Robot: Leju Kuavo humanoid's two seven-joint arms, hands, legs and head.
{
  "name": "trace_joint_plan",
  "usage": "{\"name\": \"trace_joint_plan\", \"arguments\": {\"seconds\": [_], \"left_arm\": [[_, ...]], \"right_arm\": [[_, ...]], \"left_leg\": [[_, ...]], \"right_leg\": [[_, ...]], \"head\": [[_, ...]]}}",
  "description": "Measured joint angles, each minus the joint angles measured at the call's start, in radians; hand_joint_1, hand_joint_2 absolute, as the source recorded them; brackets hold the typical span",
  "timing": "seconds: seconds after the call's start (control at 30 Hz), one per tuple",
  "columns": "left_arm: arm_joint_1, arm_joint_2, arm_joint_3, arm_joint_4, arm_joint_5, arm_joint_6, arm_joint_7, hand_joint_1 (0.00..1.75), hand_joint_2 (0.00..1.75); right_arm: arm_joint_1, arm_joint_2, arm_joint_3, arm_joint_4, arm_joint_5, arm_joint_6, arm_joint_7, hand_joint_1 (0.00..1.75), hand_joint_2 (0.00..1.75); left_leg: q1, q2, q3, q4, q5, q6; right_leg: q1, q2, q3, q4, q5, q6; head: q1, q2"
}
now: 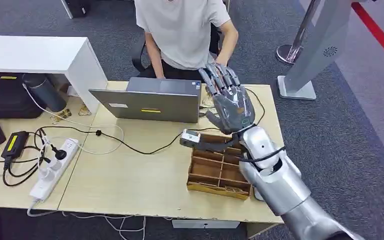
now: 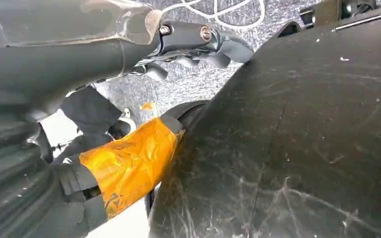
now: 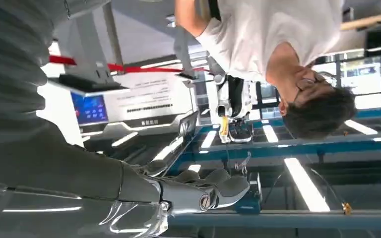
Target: Pass the card to the sensor for recognition and then transmit it.
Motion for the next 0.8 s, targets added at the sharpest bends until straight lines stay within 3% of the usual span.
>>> {"name": "trace_joint_plan", "arguments": {"seconds": [0.33, 0.8], "left_arm": [[0.013, 0.009, 0.021, 0.000, 0.031, 0.035, 0.019, 0.00, 1.75], [0.022, 0.013, 0.062, 0.000, 0.054, 0.073, 0.034, 0.00, 1.75]], "right_arm": [[0.309, -0.151, -0.087, -0.380, -0.060, -0.045, -0.053, 0.00, 1.75], [0.613, -0.293, -0.167, -0.626, -0.075, -0.082, -0.108, 0.00, 1.75]], "left_leg": [[-0.001, -0.001, -0.001, 0.000, -0.001, 0.002], [-0.001, -0.001, -0.001, 0.000, -0.002, 0.003]], "right_leg": [[0.000, -0.001, 0.000, -0.001, -0.001, 0.001], [0.000, -0.002, 0.000, -0.001, -0.001, 0.001]], "head": [[0.000, 0.000], [0.000, 0.000]]}}
